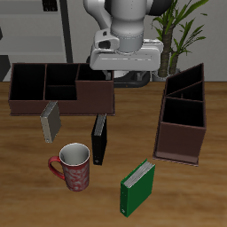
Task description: Place the green book into the back desk caddy's back compartment
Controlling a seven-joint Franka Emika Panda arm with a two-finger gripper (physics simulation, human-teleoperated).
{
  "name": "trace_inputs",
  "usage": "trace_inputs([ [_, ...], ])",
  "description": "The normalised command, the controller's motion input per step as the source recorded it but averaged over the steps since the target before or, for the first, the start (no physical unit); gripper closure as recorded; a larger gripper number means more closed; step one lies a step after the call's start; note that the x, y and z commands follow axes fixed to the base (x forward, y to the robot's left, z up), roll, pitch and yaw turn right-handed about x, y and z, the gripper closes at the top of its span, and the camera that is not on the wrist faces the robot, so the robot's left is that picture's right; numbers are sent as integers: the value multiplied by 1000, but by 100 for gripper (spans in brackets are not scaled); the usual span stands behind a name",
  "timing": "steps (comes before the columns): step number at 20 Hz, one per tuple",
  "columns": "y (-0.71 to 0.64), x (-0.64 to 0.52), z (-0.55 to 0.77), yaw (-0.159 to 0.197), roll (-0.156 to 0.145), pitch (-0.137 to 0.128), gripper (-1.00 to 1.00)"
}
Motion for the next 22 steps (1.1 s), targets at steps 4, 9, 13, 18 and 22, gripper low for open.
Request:
trace_inputs([
  [4, 219, 500, 165, 44, 8, -42, -100],
  [9, 115, 386, 97, -36, -25, -16, -100],
  [13, 110, 454, 16, -37, -11, -4, -100],
  [18, -4, 457, -26, -69, -48, 2, -100],
  [22, 100, 383, 28, -28, -15, -41, -100],
])
